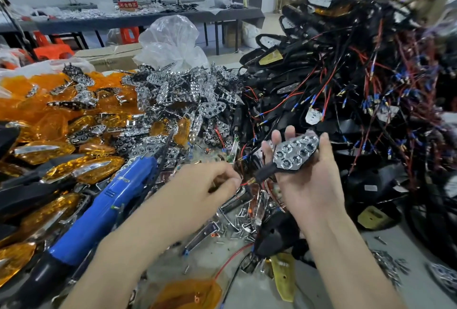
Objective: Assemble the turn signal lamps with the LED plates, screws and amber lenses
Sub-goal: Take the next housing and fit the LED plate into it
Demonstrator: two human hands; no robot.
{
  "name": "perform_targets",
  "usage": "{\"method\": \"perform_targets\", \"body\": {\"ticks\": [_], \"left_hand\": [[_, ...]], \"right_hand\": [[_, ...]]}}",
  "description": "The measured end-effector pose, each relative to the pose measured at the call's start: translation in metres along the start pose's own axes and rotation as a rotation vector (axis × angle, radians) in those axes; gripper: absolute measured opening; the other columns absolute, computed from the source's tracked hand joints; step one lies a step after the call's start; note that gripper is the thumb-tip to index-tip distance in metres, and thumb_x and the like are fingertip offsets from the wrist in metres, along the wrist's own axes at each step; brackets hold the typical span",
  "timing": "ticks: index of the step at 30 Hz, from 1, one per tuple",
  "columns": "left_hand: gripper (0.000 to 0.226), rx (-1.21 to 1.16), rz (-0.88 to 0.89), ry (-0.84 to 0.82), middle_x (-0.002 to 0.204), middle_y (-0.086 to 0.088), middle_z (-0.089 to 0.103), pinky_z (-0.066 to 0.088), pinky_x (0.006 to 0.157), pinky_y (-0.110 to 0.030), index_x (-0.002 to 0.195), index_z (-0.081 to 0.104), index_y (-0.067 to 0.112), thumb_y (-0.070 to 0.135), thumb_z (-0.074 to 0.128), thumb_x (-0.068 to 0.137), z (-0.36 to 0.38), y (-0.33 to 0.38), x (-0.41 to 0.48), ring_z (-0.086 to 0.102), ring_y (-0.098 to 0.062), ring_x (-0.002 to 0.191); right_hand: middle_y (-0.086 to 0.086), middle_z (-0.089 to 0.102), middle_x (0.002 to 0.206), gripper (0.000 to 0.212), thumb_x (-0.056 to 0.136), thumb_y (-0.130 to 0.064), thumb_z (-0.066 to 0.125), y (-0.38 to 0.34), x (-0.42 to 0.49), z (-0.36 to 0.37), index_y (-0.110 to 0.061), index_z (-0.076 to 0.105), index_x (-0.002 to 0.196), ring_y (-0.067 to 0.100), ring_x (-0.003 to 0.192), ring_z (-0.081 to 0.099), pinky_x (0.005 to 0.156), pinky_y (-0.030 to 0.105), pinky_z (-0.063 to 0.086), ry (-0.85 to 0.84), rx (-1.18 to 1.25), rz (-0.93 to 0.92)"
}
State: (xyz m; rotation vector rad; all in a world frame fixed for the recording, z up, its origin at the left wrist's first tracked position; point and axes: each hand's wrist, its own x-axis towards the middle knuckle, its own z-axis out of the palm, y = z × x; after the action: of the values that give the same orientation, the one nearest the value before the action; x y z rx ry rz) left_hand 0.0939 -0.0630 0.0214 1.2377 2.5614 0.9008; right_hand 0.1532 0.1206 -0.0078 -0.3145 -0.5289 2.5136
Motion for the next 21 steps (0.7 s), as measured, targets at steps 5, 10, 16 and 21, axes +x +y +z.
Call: {"method": "perform_targets", "body": {"ticks": [5, 10, 16, 21], "left_hand": [[0.010, -0.017, 0.036, -0.052, 0.077, 0.045, 0.056, 0.038, 0.065, -0.001, 0.088, 0.063, 0.036, 0.030, 0.062, 0.096, 0.015, -0.001, 0.003, 0.054, 0.019, 0.071], [0.008, -0.036, 0.060, -0.009, 0.091, 0.034, 0.062, 0.044, 0.069, -0.013, 0.089, 0.059, 0.038, 0.033, 0.061, 0.095, 0.019, -0.004, 0.003, 0.059, 0.005, 0.081], [0.005, -0.066, 0.108, -0.034, 0.088, 0.019, 0.064, 0.047, 0.066, -0.024, 0.098, 0.051, 0.045, 0.048, 0.049, 0.094, 0.022, -0.004, 0.001, 0.060, -0.008, 0.076], [0.009, -0.088, 0.124, -0.043, 0.085, 0.016, 0.064, 0.046, 0.068, -0.025, 0.096, 0.050, 0.045, 0.051, 0.044, 0.092, 0.023, -0.003, 0.001, 0.060, -0.010, 0.077]], "right_hand": [[0.001, 0.062, 0.080, 0.034, 0.103, -0.040, 0.050, -0.001, 0.001, -0.001, -0.019, 0.064, 0.080, 0.020, 0.066, 0.062, 0.075, 0.036, 0.057, -0.038, 0.073, -0.012], [0.004, 0.063, 0.079, 0.042, 0.102, -0.043, 0.050, 0.000, 0.001, -0.002, -0.016, 0.069, 0.075, 0.022, 0.068, 0.062, 0.066, 0.032, 0.056, -0.087, 0.082, -0.058], [0.001, 0.059, 0.071, 0.048, 0.102, -0.050, 0.046, -0.003, -0.002, 0.001, -0.018, 0.067, 0.072, 0.022, 0.064, 0.060, 0.062, 0.030, 0.053, -0.095, 0.069, -0.045], [0.000, 0.059, 0.071, 0.048, 0.102, -0.050, 0.046, -0.005, -0.003, 0.001, -0.020, 0.064, 0.070, 0.021, 0.062, 0.060, 0.056, 0.029, 0.051, -0.070, 0.064, -0.041]]}}
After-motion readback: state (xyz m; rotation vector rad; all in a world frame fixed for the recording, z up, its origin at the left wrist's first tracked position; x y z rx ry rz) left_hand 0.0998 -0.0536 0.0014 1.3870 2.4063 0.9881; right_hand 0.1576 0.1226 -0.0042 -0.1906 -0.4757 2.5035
